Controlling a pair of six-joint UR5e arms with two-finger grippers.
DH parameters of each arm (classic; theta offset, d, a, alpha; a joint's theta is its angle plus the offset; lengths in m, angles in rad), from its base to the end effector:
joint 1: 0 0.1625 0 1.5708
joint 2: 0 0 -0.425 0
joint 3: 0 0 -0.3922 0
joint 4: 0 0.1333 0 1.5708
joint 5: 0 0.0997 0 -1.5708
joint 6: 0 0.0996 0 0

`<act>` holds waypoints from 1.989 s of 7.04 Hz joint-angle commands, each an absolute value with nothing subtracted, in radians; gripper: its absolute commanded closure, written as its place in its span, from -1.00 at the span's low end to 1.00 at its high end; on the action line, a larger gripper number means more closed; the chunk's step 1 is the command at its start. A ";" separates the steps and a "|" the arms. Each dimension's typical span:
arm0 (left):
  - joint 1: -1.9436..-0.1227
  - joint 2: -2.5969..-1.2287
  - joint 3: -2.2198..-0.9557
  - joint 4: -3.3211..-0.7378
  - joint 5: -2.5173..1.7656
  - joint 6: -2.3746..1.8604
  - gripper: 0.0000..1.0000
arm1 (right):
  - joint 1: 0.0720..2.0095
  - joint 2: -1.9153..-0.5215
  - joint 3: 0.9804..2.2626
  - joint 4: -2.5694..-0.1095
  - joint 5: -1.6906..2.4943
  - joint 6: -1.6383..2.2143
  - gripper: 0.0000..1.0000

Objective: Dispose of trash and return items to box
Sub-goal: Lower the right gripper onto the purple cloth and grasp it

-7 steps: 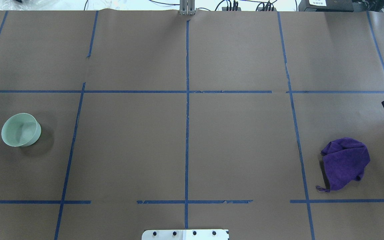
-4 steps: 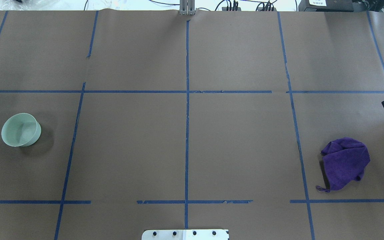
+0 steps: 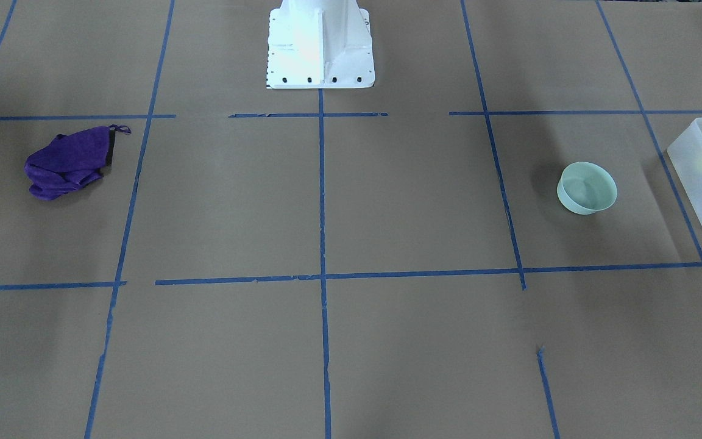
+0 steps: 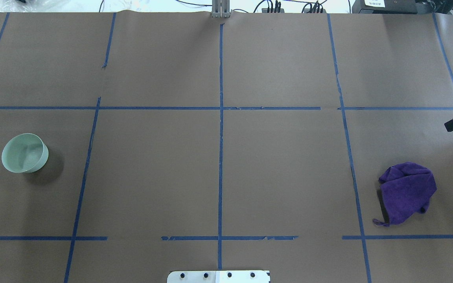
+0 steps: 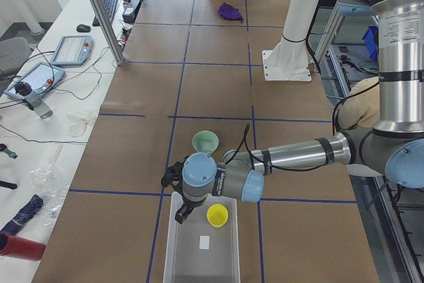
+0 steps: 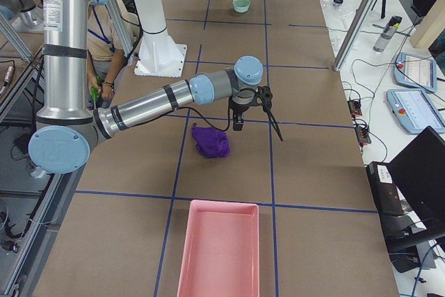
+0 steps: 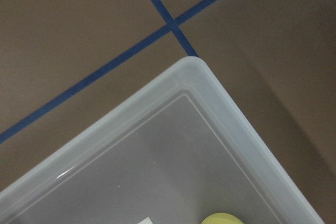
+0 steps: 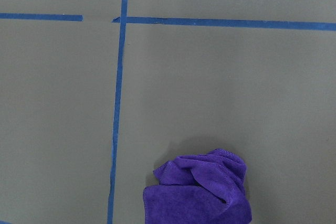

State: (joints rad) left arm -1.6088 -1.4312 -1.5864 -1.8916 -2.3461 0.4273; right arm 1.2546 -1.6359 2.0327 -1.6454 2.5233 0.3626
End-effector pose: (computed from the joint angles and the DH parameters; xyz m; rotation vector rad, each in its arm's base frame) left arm -0.0803 -0.4390 0.6821 0.3631 0.7149 0.4447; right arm -0.0894 -0.4410 0.4582 -0.0338 -0.9886 -0.1109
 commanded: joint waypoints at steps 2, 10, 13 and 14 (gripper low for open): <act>-1.612 -1.448 -1.753 -1.781 -2.336 0.217 -1.00 | 1.030 -1.682 2.072 -1.433 2.302 0.710 -1.00; -1.608 -1.476 -1.756 -1.790 -2.344 0.164 -1.00 | 0.818 -1.701 1.812 -1.327 2.095 0.712 0.78; -1.608 -1.476 -1.766 -1.790 -2.347 0.164 -1.00 | 0.821 -1.701 1.863 -1.330 2.108 0.709 1.00; -1.608 -1.474 -1.770 -1.789 -2.349 0.164 -1.00 | 0.827 -1.713 1.905 -1.333 2.109 0.709 1.00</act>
